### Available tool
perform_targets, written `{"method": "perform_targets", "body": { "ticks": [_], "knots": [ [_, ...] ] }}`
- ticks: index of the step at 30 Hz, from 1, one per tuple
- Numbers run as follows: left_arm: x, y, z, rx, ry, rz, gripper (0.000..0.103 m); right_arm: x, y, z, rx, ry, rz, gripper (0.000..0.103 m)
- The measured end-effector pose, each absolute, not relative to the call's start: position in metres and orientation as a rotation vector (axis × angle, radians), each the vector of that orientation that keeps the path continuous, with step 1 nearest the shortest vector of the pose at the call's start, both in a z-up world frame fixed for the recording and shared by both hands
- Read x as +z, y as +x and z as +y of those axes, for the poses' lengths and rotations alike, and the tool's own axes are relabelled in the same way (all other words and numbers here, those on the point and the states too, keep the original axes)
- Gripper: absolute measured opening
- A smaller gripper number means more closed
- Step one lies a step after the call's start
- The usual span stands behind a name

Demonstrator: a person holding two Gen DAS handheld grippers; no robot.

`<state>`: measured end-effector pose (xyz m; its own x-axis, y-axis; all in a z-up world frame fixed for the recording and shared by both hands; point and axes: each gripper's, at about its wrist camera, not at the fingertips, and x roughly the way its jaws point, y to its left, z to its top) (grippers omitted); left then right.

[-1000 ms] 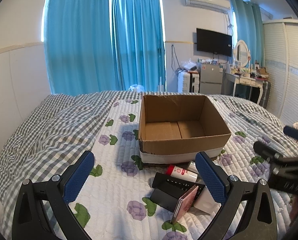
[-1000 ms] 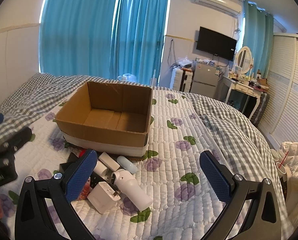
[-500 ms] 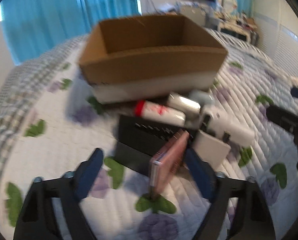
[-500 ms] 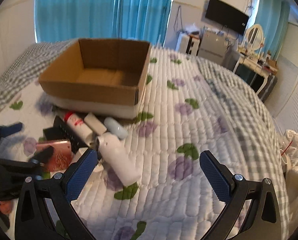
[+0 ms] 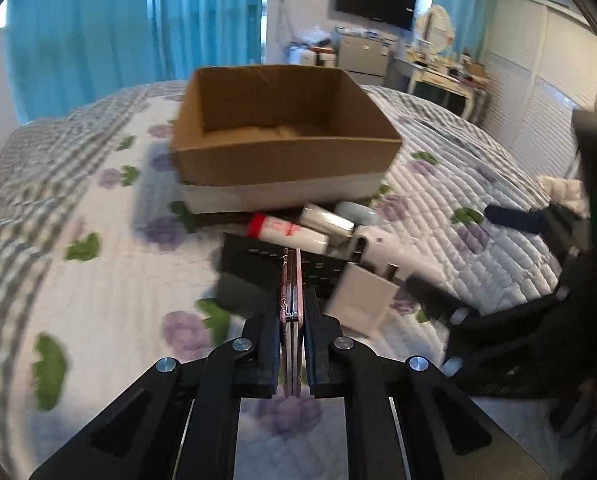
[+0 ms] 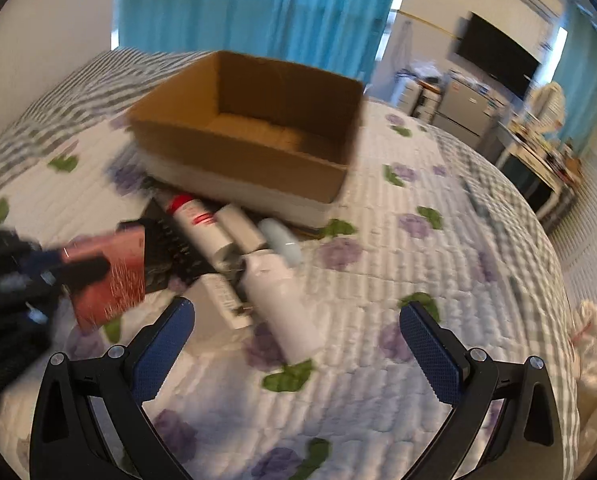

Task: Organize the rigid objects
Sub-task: 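Grasp the pink phone with the left tool while the right tool grasps the white square charger, then carry the pink phone and white charger into the box and open both tools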

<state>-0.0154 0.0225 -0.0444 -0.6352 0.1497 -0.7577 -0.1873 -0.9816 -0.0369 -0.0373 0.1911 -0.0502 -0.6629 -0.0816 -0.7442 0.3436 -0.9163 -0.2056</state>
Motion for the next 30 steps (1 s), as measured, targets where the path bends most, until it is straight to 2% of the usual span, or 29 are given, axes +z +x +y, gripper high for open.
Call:
{"method": "perform_targets", "body": {
  "ticks": [4,12,14,15,17,18,23,30],
  "knots": [
    [-0.048,-0.023,0.005,2.774,-1.283,0.114,0.01,-0.066,-0.035,0.163,-2.555,1.17,0.512,0.102],
    [-0.061,-0.022,-0.012,2.79,-1.311,0.058,0.01,-0.11,-0.052,0.133,-2.524,1.342,0.48,0.098],
    [-0.06,-0.022,-0.015,2.781,-1.306,0.034,0.01,-0.124,-0.057,0.129,-2.535,1.397,0.493,0.089],
    [-0.059,-0.021,-0.015,2.778,-1.307,0.026,0.01,-0.13,-0.058,0.126,-2.53,1.415,0.512,0.078],
    [-0.059,-0.02,-0.016,2.776,-1.304,0.012,0.01,-0.141,-0.06,0.122,-2.54,1.434,0.536,0.075],
    [-0.059,-0.019,-0.016,2.776,-1.303,0.011,0.01,-0.139,-0.06,0.123,-2.555,1.423,0.525,0.069],
    [-0.052,-0.015,-0.016,2.788,-1.284,-0.001,0.01,-0.123,-0.051,0.132,-2.57,1.371,0.447,0.069],
    [-0.01,-0.006,-0.013,2.83,-1.214,0.053,0.01,-0.063,-0.038,0.153,-2.596,1.24,0.293,0.069]
  ]
}}
